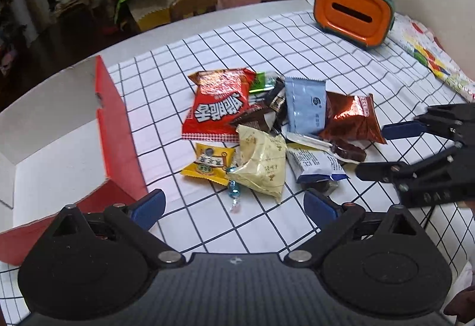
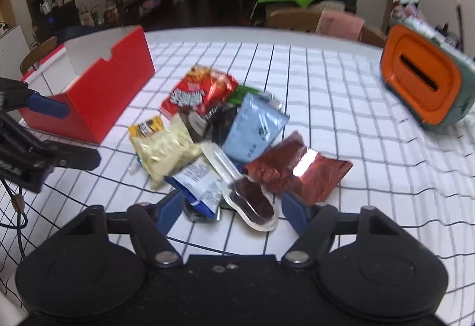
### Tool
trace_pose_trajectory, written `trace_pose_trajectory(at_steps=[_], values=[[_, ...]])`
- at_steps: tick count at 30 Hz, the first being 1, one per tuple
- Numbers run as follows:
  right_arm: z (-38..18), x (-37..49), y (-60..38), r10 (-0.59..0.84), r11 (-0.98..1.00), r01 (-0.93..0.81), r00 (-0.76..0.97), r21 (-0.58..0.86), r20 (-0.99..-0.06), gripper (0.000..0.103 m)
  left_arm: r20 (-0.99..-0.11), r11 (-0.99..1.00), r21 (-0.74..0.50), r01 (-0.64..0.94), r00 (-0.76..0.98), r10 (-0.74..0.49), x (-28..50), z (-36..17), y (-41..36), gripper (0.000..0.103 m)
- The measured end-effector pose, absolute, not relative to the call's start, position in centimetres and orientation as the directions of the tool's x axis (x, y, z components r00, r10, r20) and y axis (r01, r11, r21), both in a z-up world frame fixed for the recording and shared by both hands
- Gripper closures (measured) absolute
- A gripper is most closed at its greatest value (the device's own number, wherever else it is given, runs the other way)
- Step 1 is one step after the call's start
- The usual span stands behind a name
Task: Organize snacks
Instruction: 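Grasp the cream bun bag with the left tool while the right grasps the chocolate lollipop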
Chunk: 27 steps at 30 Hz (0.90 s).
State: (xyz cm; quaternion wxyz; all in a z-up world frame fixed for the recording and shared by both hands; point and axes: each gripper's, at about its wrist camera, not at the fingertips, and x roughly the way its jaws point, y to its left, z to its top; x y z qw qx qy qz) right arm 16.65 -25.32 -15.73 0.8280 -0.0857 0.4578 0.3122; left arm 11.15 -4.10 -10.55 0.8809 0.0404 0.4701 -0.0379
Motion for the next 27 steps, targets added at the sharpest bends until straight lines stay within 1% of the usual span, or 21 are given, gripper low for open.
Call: trace_pose_trajectory(at_steps=[1, 6, 12, 16, 23, 25, 27], values=[[-16.3, 17.2, -25.4, 0.441, 0.783, -0.601, 0.36, 0.157, -0.822, 0.038, -0.835, 0.993, 0.035, 0.11, 0.55, -0.031, 11.3, -10.7, -4.2, 0.003], [-18.6, 19.6, -25.8, 0.443, 0.765, -0.611, 0.269, 0.204, -0.855, 0.045, -0.84, 0.991, 0.037, 0.129, 0.542, -0.039, 11.5, -11.0, -4.6, 0.003], [-19.6, 21.0, -25.7, 0.449, 0.739, -0.638, 0.225, 0.217, -0.865, 0.046, -0.838, 0.987, 0.045, 0.152, 0.544, -0.046, 12.3, -11.2, -5.0, 0.003], [-20.2, 21.3, -24.9, 0.438, 0.715, -0.67, 0.209, 0.197, -0.874, 0.049, -0.84, 0.982, 0.049, 0.183, 0.54, -0.059, 12.9, -11.5, -5.5, 0.003], [-20.2, 20.9, -24.8, 0.444, 0.703, -0.687, 0.222, 0.184, -0.868, 0.054, -0.845, 0.968, 0.09, 0.233, 0.532, -0.05, 14.6, -12.7, -6.7, 0.003], [-20.0, 20.3, -24.9, 0.449, 0.705, -0.685, 0.23, 0.184, -0.864, 0.062, -0.846, 0.964, 0.108, 0.242, 0.532, -0.038, 15.3, -13.2, -7.0, 0.003], [-19.8, 19.9, -25.0, 0.45, 0.712, -0.676, 0.235, 0.188, -0.861, 0.064, -0.847, 0.963, 0.123, 0.241, 0.531, -0.025, 16.0, -13.6, -7.0, 0.005]])
